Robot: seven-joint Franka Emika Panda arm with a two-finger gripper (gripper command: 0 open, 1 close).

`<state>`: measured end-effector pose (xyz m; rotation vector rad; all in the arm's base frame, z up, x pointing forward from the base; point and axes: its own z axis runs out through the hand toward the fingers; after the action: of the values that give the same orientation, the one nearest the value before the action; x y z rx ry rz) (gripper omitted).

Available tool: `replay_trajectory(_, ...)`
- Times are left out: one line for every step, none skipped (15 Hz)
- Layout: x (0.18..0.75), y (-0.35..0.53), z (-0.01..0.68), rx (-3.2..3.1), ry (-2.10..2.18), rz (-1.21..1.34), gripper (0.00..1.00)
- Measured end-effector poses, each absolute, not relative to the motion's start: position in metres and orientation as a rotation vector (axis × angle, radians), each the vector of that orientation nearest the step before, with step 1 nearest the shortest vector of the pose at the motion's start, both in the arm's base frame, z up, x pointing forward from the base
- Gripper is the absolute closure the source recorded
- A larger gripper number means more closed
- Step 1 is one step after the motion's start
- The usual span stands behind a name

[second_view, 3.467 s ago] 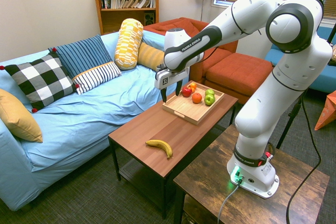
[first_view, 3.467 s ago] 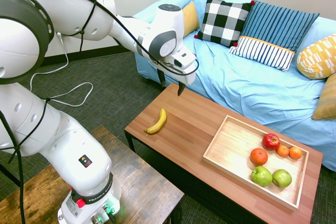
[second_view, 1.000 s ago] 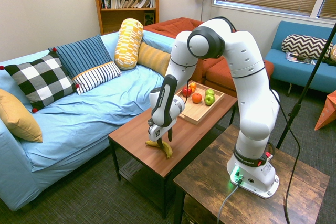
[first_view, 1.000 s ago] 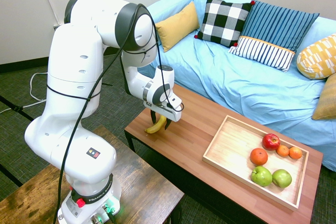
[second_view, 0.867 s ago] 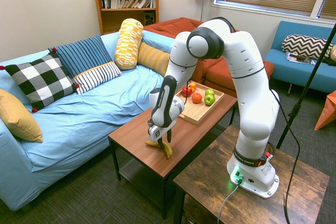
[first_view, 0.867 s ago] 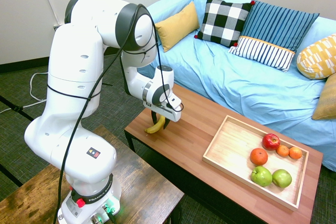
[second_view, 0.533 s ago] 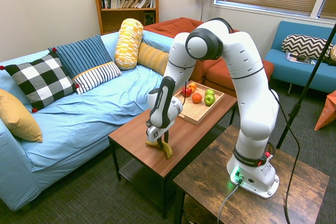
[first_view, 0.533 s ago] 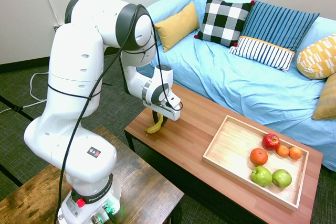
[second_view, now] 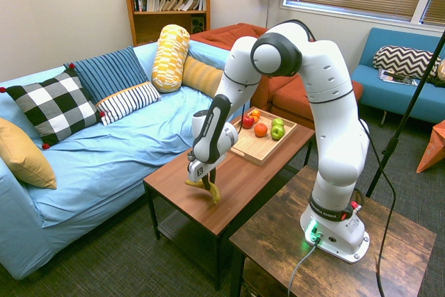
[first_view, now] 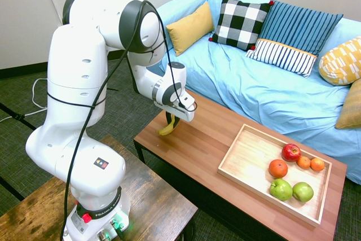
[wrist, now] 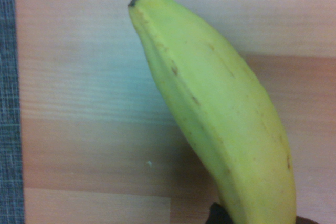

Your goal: Put banana in the tray

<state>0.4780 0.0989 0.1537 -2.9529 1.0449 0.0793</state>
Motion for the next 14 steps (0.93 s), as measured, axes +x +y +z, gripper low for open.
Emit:
replay_trajectory(0.487, 0.088, 0.178, -2.932, 1.064, 0.045, 1.00)
replay_trajectory(0.496, 0.070, 0.203, -2.912, 1.091, 0.016, 1.00)
replay_trajectory(0.503, 0.045, 0.225, -2.890, 1.125, -0.008, 1.00)
replay_trajectory(0.510, 0.016, 0.244, -2.868, 1.166, -0.038, 1.00)
replay_trajectory(0.515, -0.014, 0.256, -2.845, 1.217, -0.067, 1.00)
replay_trajectory(0.519, -0.044, 0.264, -2.825, 1.266, -0.091, 1.00)
replay_trajectory(0.522, -0.077, 0.268, -2.803, 1.324, -0.110, 1.00)
replay_trajectory(0.523, -0.108, 0.271, -2.786, 1.374, -0.125, 1.00)
replay_trajectory(0.524, -0.138, 0.272, -2.770, 1.418, -0.130, 1.00)
replay_trajectory(0.525, -0.164, 0.270, -2.755, 1.456, -0.129, 1.00)
replay_trajectory(0.526, -0.187, 0.264, -2.744, 1.490, -0.125, 1.00)
replay_trajectory(0.527, -0.207, 0.254, -2.734, 1.528, -0.113, 1.00)
replay_trajectory(0.528, -0.223, 0.239, -2.719, 1.556, -0.089, 1.00)
replay_trajectory(0.528, -0.236, 0.223, -2.706, 1.580, -0.062, 1.00)
